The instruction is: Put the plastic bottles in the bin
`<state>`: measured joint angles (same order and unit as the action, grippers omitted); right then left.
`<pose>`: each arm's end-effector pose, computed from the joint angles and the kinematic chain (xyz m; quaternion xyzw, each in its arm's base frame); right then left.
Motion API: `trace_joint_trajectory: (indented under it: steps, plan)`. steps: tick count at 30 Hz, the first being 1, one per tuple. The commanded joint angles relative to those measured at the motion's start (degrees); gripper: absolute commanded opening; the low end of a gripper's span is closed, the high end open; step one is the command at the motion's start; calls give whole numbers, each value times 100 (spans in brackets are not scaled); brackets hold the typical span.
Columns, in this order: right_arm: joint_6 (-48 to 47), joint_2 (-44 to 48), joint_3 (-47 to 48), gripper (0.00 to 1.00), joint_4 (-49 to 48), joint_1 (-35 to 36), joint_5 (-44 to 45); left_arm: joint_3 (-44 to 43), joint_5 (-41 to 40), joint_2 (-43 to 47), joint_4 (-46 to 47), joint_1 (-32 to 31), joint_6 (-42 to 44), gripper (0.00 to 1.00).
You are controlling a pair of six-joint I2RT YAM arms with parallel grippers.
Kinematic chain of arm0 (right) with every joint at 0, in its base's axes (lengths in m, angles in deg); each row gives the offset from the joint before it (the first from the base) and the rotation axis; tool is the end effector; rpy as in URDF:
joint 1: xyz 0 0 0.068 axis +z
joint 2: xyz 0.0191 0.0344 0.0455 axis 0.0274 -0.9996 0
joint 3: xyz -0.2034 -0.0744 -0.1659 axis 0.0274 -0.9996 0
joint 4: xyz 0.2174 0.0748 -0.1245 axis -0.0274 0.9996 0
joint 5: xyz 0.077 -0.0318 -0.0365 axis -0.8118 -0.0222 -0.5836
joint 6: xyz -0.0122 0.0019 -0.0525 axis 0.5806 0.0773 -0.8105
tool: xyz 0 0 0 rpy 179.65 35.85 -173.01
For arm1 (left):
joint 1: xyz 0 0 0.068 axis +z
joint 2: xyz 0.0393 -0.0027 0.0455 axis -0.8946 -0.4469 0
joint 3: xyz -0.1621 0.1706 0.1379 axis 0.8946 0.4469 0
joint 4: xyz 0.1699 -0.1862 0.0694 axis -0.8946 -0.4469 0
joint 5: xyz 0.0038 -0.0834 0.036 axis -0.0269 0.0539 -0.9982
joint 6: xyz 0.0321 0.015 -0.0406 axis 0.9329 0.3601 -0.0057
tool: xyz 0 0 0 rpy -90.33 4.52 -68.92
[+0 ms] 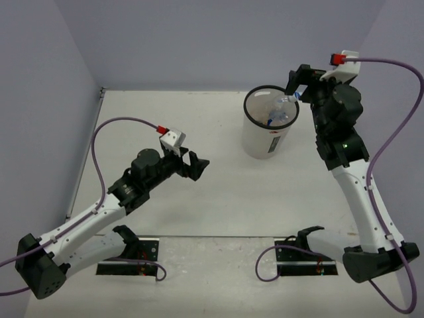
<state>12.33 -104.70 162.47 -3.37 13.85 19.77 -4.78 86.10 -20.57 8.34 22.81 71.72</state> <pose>0.2354 0.0546 0.4863 0.0626 0.6625 0.0580 0.7442 0.1645 -0.1424 0.3018 0.1651 0.7532 -0.3170 0.5522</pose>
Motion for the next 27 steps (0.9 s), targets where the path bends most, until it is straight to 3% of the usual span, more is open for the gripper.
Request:
trace_joint_trajectory:
  steps: [1, 4, 7, 14, 19, 27]
  plan:
    - [303, 634, -361, 99, 635, -14, 800, -215, -1367, -235, 46, 0, -467, 100]
    - [546, 1076, -766, 99, 797, -21, 949, -327, -1975, -369, -176, 20, -605, 100]
    - [933, 1540, -1267, 99, 1057, -26, 1160, -347, -2080, -455, -250, 280, -784, 100]
    - [1722, 2668, -3108, 99, 956, -30, 1511, -143, -837, -813, -157, 1840, -1337, 100]
    - [2566, 3769, -4368, 99, 930, -30, 1451, -158, -964, -724, -495, 2114, -1585, 100]
    - [3391, 4977, -5378, 99, 1252, -30, 1335, 121, -1282, -36, -661, 2424, -1601, 100]
